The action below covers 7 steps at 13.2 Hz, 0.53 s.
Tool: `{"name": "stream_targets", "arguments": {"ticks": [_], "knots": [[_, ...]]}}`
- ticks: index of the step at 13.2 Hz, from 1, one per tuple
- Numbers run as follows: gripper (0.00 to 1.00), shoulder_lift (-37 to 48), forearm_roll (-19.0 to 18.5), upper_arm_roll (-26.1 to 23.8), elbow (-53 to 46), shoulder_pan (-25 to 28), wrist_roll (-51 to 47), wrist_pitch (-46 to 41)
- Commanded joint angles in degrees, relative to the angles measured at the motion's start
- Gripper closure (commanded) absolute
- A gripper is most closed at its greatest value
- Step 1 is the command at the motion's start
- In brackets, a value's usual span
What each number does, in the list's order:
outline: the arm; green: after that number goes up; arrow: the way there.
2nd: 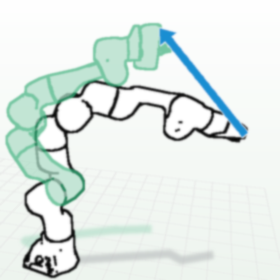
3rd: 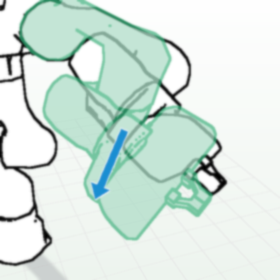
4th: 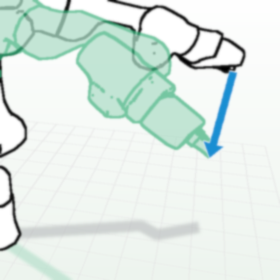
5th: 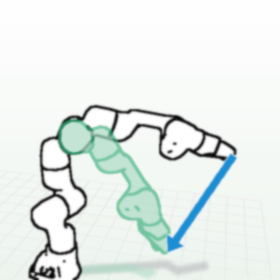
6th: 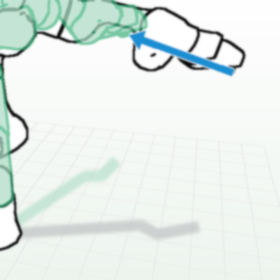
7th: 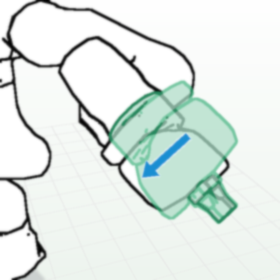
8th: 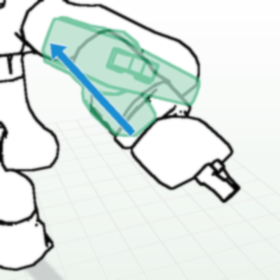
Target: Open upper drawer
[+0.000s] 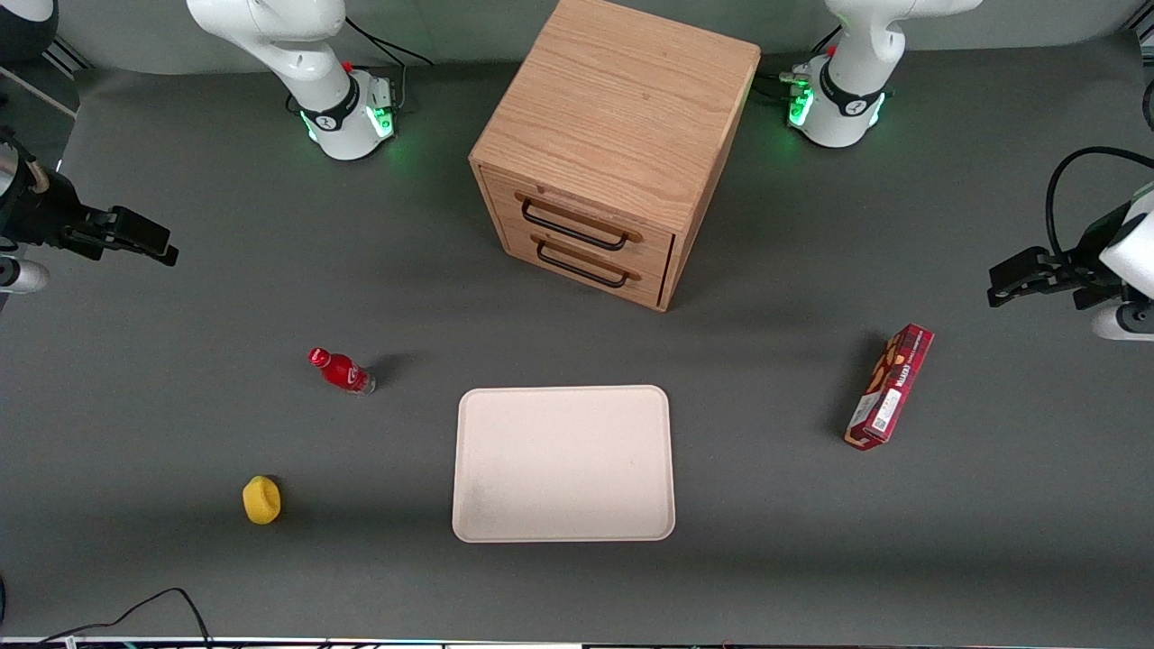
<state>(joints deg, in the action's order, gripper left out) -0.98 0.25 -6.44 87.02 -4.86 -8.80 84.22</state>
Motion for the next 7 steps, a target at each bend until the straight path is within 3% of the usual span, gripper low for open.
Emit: {"name": "stream_targets", "arguments": {"ticks": [1,4,7], "knots": [[0.00,-0.33,-0.51,0.20,-0.63,0.21,1.07,-0.37],[0.00,-0.33,0.01,0.11,-0.71,0.12,1.07,-0.20],[0.00,-1.12,7.80,-0.06,-0.63,0.12,3.60,-0.37]]}}
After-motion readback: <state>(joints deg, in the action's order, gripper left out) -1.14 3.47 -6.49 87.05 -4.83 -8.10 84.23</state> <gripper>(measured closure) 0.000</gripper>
